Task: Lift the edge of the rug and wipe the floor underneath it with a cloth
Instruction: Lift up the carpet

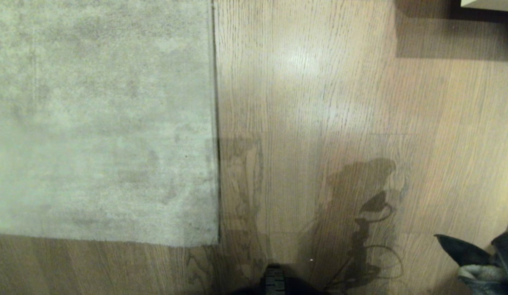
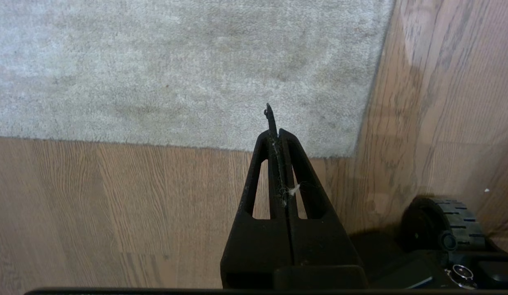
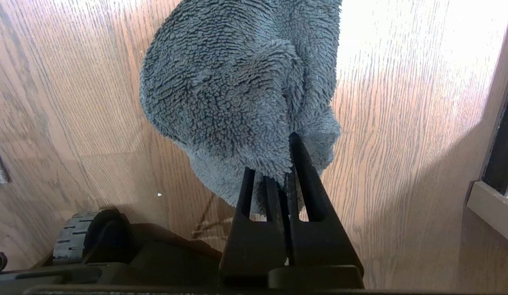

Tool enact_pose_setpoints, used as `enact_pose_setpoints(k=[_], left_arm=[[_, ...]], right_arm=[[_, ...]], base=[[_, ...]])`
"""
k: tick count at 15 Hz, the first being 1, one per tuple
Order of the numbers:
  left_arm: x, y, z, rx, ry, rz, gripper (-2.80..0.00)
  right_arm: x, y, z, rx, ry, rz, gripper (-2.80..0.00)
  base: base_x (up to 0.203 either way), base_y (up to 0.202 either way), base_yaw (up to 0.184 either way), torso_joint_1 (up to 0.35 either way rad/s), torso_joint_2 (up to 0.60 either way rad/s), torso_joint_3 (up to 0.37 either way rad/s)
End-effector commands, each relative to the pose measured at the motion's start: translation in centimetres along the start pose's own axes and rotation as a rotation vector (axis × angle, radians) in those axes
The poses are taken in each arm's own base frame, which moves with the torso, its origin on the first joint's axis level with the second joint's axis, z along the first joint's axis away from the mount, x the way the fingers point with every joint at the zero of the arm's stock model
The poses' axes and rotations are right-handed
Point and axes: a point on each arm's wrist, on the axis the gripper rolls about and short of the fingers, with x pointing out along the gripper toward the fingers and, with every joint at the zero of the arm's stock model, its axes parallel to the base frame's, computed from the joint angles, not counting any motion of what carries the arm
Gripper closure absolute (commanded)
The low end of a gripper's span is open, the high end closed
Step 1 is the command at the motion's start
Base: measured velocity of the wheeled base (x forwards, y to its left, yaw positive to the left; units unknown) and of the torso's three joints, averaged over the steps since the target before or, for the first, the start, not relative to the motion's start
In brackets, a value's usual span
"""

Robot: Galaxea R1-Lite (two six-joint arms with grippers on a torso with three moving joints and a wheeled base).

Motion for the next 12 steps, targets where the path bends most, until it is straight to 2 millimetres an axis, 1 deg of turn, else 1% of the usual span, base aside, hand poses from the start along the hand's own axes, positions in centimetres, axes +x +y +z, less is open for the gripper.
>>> enact_pose_setpoints(k=[1, 4, 9, 12], left_arm=[[0.0, 0.0, 0.0, -0.001, 0.012, 0.000, 0.00], [0.4, 0.0, 0.1, 0.006, 0.070, -0.001, 0.00], [2.0, -0.1, 0.4, 0.053, 0.265, -0.053, 0.00], [3.4, -0.4, 2.3, 0.044, 0.352, -0.159, 0.00]], right_arm=[[0.0, 0.0, 0.0, 0.000, 0.000, 0.000, 0.00], [0.0, 0.0, 0.0, 0.000, 0.000, 0.000, 0.00], [0.0, 0.0, 0.0, 0.000, 0.000, 0.000, 0.00], [0.0, 0.0, 0.0, 0.000, 0.000, 0.000, 0.00]], base=[[0.000, 0.000, 0.000, 0.000, 0.00, 0.000], [0.000, 0.000, 0.000, 0.000, 0.00, 0.000], [0.000, 0.000, 0.000, 0.000, 0.00, 0.000], [0.000, 0.000, 0.000, 0.000, 0.00, 0.000]])
